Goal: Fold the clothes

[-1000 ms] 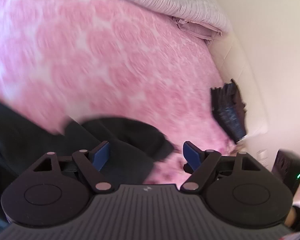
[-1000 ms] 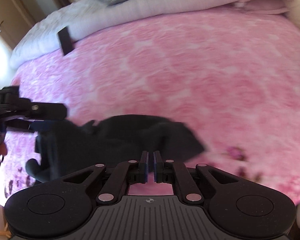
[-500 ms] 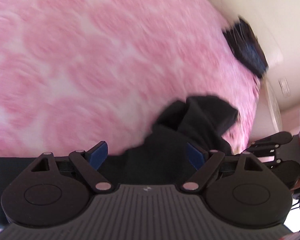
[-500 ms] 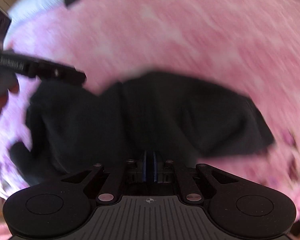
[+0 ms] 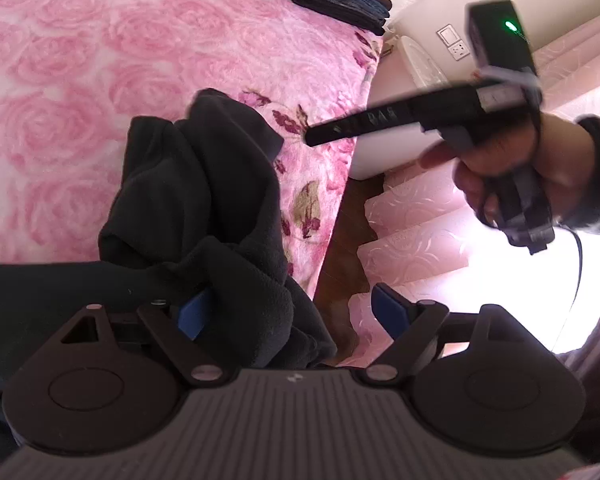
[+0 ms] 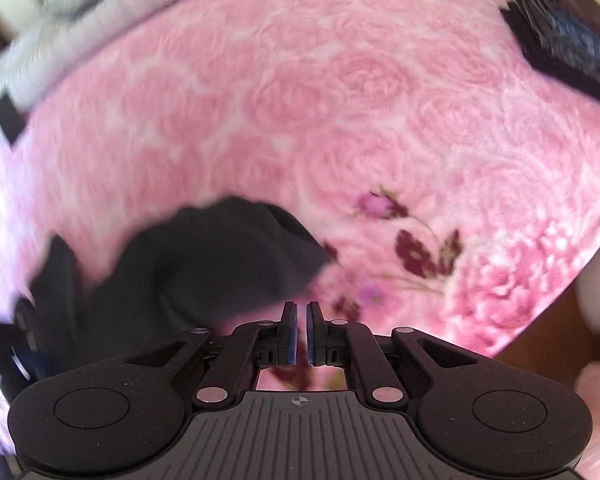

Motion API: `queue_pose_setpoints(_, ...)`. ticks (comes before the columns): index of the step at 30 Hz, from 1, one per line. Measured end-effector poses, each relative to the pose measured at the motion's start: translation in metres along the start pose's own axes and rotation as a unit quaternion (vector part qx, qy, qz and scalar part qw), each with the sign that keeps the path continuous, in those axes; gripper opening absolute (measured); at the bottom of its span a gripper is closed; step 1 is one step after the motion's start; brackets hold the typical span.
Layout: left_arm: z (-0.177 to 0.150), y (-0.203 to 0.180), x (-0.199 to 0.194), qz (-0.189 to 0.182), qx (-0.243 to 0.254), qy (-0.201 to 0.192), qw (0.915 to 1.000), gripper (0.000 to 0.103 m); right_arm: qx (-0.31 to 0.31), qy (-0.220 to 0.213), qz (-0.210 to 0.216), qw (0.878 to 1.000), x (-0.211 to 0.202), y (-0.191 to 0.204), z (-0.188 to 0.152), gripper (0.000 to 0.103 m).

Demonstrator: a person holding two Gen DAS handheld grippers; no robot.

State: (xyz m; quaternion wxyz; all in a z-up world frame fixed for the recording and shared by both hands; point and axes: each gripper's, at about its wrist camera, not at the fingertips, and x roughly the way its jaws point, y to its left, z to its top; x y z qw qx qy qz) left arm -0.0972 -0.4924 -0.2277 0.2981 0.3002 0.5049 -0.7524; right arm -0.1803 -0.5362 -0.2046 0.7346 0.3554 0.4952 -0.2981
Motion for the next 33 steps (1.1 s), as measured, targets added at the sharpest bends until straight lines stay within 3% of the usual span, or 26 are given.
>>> queue_pose_setpoints(2, 0.008, 0.016, -0.016, 0.01, -0.016, -0.021, 0.9996, 0.079, 0.022, -0.003, 0.047, 0.999, -0.002, -0.002, 0.014, 0.005)
queue_pose_setpoints(4, 0.02, 0.041, -0.032, 0.036, -0.042, -0.048, 0.9973, 0.079, 0.035, -0.011, 0.064, 0.997, -0.002, -0.001, 0.018, 0.005)
queue_pose_setpoints(8, 0.052, 0.085, -0.034, 0.068, -0.059, -0.06, 0.9942, 0.079, 0.007, -0.019, 0.022, 1.0, -0.003, 0.025, 0.017, 0.005)
queue_pose_setpoints(11, 0.069, 0.095, -0.014, 0.058, -0.038, -0.039, 0.9968, 0.079, -0.02, -0.023, 0.027, 0.999, -0.004, 0.041, 0.012, 0.004)
queue_pose_setpoints(14, 0.081, 0.099, 0.01, 0.041, -0.01, -0.01, 0.9991, 0.079, -0.032, -0.023, 0.003, 0.999, -0.002, 0.054, 0.009, 0.005)
queue_pose_setpoints(17, 0.081, 0.098, 0.036, 0.029, 0.01, 0.032, 0.999, 0.079, -0.041, -0.039, -0.026, 0.998, -0.003, 0.065, 0.003, 0.005)
queue_pose_setpoints(20, 0.069, 0.09, 0.053, 0.035, 0.042, 0.068, 0.9962, 0.077, -0.017, -0.028, -0.015, 0.999, -0.007, 0.071, 0.005, 0.005)
queue_pose_setpoints(23, 0.056, 0.085, 0.059, 0.035, 0.067, 0.078, 0.9941, 0.064, 0.004, -0.024, -0.021, 0.999, -0.012, 0.078, 0.007, 0.005)
queue_pose_setpoints(24, 0.053, 0.085, 0.058, 0.034, 0.068, 0.076, 0.9942, 0.046, 0.016, -0.017, -0.013, 1.0, -0.012, 0.079, 0.009, 0.005)
queue_pose_setpoints(27, 0.049, 0.091, 0.05, 0.038, 0.074, 0.07, 0.9941, 0.018, 0.024, -0.021, 0.0, 1.0, -0.016, 0.088, 0.014, 0.004)
queue_pose_setpoints(33, 0.042, 0.106, 0.009, 0.048, 0.073, 0.035, 0.9956, 0.011, -0.012, -0.038, -0.027, 0.999, -0.01, 0.113, 0.011, 0.005)
